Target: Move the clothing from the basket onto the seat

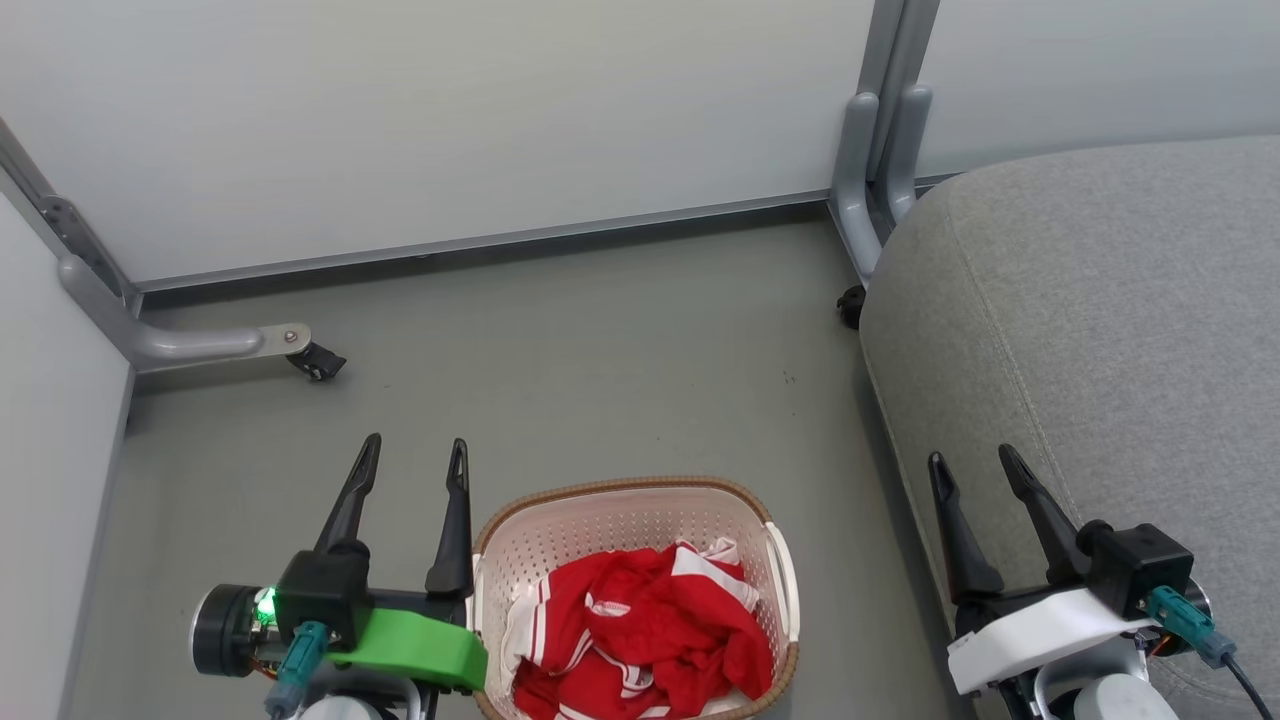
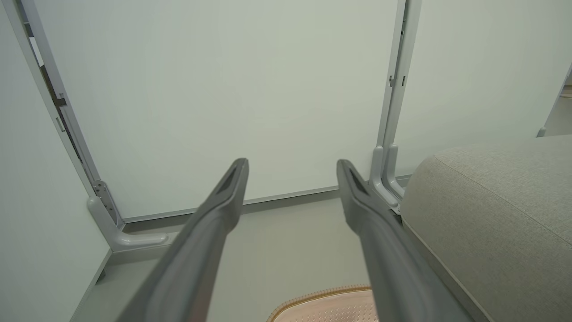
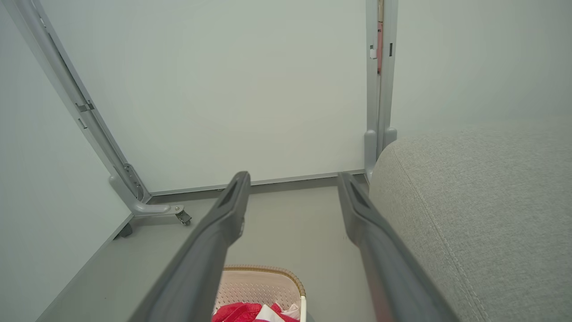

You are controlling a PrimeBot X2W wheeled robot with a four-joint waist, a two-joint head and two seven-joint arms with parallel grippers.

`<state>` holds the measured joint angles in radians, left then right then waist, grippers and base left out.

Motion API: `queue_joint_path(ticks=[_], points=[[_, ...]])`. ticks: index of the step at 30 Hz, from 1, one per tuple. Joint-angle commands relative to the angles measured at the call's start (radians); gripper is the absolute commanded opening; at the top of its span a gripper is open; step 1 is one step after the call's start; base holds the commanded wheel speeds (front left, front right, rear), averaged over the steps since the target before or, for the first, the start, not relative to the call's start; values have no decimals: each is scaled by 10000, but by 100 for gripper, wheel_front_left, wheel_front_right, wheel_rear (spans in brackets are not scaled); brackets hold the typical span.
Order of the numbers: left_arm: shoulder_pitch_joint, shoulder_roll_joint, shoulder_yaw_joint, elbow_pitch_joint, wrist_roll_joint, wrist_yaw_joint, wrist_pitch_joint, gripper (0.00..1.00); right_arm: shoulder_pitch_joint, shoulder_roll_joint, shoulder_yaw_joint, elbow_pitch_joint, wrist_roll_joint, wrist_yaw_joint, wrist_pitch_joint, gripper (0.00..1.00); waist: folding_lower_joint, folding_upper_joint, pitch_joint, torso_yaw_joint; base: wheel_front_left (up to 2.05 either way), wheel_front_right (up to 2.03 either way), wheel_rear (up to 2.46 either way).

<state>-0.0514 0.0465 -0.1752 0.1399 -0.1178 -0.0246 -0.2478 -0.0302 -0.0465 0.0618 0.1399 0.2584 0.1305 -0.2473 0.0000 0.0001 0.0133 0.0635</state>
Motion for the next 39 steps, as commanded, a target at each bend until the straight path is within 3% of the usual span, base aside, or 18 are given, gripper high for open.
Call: queue_joint_path(ticks=[1,7,26,39], points=[[105,63,-34,-46,212,47,-103,100,131,-61,21,-60,-215,2,-108,100,0,-1,0,13,0,0,0],[152,66,-99,-37,586,60,-211,100,162,-67,59,-43,-590,2,-193,100,0,-1,5,56,0,0,0],[50,65,-36,-71,359,-89,-169,100,-51,-63,84,104,-490,2,-193,100,0,-1,195,34,0,0,0],[-821,152,-33,461,565,-628,-164,100,-677,-60,355,-268,-403,2,-182,100,0,-1,1190,-992,0,0,0]])
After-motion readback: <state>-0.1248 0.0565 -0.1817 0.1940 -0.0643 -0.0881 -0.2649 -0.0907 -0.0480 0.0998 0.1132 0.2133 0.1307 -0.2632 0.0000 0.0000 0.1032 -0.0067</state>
